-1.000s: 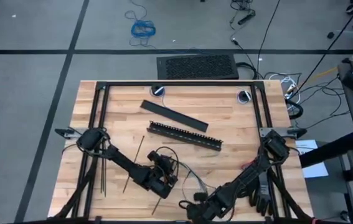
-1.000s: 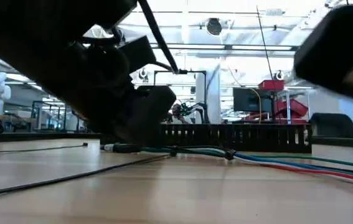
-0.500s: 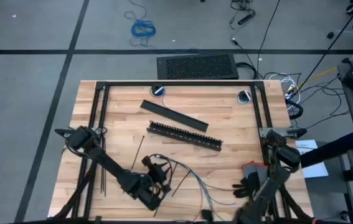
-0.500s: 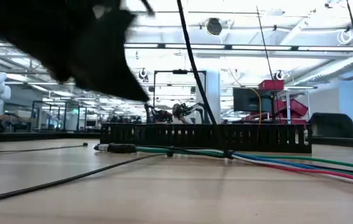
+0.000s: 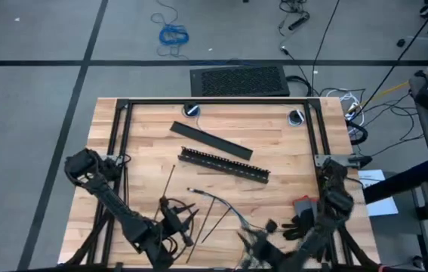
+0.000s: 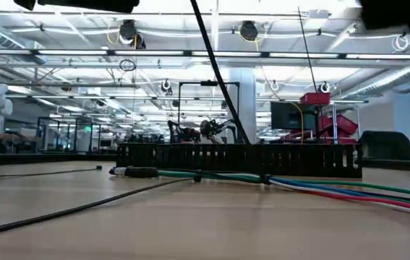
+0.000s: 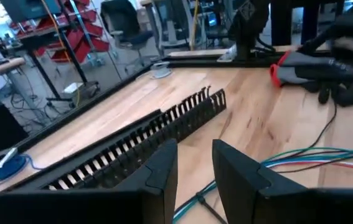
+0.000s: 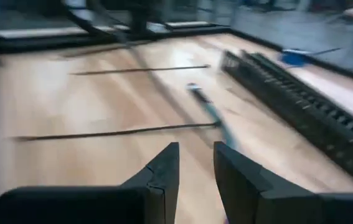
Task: Ziptie cables
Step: Put the zip tied cable wire into the black cable duct
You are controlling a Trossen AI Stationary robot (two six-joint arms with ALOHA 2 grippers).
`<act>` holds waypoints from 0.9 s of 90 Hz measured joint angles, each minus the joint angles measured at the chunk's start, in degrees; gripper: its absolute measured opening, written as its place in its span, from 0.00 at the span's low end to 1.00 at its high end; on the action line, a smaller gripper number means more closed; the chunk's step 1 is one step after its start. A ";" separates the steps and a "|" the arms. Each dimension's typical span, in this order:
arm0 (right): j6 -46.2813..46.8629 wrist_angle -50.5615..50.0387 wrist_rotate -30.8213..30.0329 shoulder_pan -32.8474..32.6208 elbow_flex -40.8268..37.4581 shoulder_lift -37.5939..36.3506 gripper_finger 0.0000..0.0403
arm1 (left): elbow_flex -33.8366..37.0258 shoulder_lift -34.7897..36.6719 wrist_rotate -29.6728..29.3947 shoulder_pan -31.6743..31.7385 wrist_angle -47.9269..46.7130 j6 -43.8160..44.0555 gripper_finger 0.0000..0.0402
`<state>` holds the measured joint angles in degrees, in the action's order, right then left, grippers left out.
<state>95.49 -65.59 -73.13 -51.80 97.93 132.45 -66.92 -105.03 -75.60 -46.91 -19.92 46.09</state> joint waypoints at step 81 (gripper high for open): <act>-48.30 20.18 50.54 13.75 0.26 -0.92 0.03 | 0.00 -0.02 4.70 0.96 -4.28 1.48 0.25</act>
<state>47.19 -45.41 -22.59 -38.05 98.19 131.53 -66.92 -105.06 -70.89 -45.95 -24.21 47.57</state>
